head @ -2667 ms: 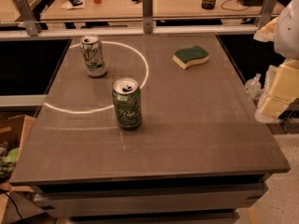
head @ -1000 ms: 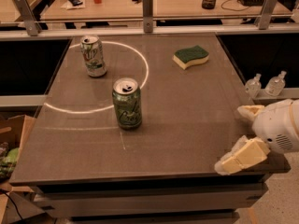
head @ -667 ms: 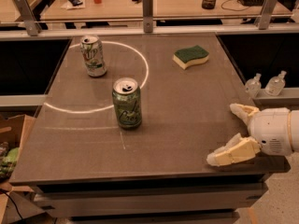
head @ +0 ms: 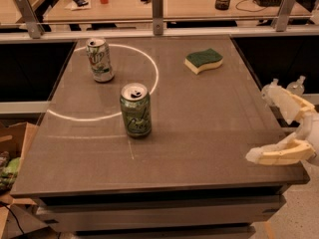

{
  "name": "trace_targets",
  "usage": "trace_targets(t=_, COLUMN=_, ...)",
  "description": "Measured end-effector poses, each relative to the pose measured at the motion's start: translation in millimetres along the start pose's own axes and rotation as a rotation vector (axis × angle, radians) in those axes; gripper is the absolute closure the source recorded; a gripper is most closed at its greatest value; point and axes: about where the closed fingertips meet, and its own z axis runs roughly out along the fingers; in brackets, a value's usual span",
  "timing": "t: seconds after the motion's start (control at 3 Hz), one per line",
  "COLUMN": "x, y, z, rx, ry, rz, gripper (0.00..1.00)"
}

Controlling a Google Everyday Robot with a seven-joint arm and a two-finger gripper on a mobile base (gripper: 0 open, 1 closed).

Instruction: Move green can near sponge

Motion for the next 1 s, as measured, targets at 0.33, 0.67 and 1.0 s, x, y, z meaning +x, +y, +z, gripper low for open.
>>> trace_targets(t=0.33, x=-16.3, y=3.4, z=-0.4, rx=-0.001, ry=-0.057, rz=-0.001, gripper=0.00)
trace_targets(t=0.67, x=-13.4, y=3.1, z=0.4, rx=-0.002, ry=-0.046, rz=-0.001, gripper=0.00)
trace_targets(t=1.0, x=-13.5, y=8.1, z=8.6, rx=0.040, ry=-0.048, rz=-0.013, gripper=0.00)
